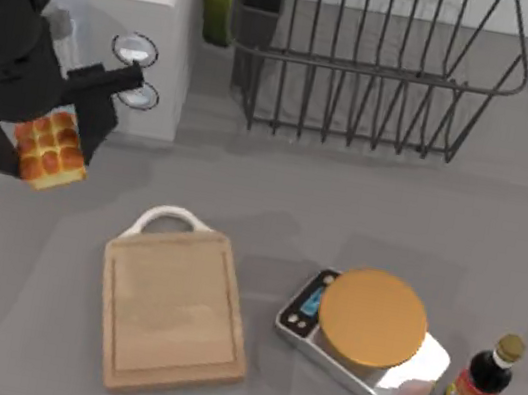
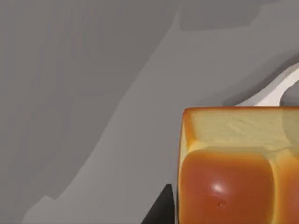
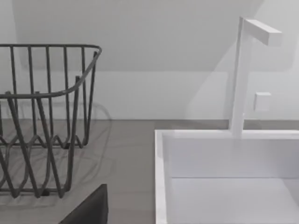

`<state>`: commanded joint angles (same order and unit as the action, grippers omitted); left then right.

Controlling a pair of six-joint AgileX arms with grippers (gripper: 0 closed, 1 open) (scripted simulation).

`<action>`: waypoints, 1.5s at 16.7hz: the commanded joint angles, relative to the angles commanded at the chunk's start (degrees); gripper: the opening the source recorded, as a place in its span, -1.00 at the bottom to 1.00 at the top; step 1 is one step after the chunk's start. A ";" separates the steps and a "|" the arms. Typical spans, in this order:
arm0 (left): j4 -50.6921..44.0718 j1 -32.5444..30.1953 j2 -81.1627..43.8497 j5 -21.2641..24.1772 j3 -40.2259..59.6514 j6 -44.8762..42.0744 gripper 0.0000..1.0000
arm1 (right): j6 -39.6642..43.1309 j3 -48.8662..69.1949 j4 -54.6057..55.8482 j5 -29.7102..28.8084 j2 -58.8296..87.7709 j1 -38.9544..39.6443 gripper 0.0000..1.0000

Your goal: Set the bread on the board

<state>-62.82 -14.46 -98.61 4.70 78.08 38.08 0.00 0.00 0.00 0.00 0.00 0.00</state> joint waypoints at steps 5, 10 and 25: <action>3.85 -7.28 0.07 0.16 3.00 38.22 -1.00 | 0.00 0.00 0.00 0.00 0.00 0.00 1.00; 6.51 -13.51 -2.54 0.01 2.54 67.14 -1.00 | 0.00 0.00 0.00 0.00 0.00 0.00 1.00; 7.33 -17.98 -8.52 0.45 -2.23 82.98 -1.00 | 0.00 0.00 0.00 0.00 0.00 0.00 1.00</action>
<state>-55.48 -32.44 -107.13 5.14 75.84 121.06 0.00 0.00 0.00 0.00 0.00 0.00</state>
